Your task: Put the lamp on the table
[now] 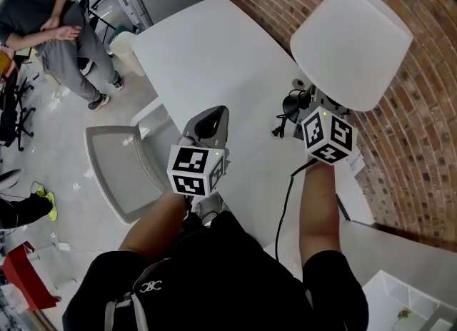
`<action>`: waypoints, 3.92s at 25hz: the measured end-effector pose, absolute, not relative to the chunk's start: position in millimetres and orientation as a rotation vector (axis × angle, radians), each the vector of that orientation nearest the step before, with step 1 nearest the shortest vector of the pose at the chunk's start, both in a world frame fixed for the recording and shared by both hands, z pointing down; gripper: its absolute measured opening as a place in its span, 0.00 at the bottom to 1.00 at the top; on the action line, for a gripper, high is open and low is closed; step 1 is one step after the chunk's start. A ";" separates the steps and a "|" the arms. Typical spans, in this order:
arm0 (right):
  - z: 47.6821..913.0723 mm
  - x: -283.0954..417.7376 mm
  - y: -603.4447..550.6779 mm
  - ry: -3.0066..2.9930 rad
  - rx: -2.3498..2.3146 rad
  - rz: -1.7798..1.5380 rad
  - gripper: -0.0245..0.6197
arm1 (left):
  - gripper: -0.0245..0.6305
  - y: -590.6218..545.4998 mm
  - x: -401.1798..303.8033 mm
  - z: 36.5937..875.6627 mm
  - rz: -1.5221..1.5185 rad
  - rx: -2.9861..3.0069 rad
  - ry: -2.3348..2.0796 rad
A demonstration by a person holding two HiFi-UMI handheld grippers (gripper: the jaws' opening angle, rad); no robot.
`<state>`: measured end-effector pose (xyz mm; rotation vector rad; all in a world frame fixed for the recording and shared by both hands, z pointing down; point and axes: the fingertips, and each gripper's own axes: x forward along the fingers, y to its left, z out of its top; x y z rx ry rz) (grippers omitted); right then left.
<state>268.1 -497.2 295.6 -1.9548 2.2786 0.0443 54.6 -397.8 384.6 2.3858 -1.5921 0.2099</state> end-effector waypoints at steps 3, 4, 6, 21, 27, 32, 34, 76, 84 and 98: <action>291.5 274.4 -519.9 2.272 -1.956 0.061 0.14 | 0.04 -403.0 55.6 392.0 0.229 2.375 -1.597; 287.9 276.7 -526.4 2.264 -1.953 0.067 0.14 | 0.04 -404.5 55.3 393.5 0.234 2.374 -1.601; 280.3 281.1 -536.0 2.246 -1.953 0.086 0.14 | 0.04 -406.5 53.6 396.4 0.242 2.371 -1.607; 345.8 245.5 -545.8 2.335 -1.904 0.005 0.14 | 0.04 -403.1 36.5 420.4 0.292 2.308 -1.631; 379.6 231.1 -535.3 2.364 -1.870 -0.054 0.14 | 0.04 -396.5 30.7 434.1 0.306 2.289 -1.628; 413.1 224.8 -525.5 2.377 -1.906 -0.085 0.14 | 0.04 -388.5 29.3 455.0 0.334 2.266 -1.603; 425.5 222.8 -520.8 2.386 -1.910 -0.079 0.14 | 0.04 -385.9 30.3 466.2 0.348 2.257 -1.589; 523.1 169.4 -483.9 2.354 -2.004 0.163 0.14 | 0.04 -355.3 26.4 573.2 0.461 2.314 -1.364; 525.5 171.1 -467.6 2.305 -2.047 0.222 0.14 | 0.04 -362.4 30.3 570.3 0.381 2.400 -1.412; 529.1 174.8 -450.5 2.225 -2.099 0.238 0.15 | 0.04 -358.1 37.3 550.4 0.279 2.517 -1.438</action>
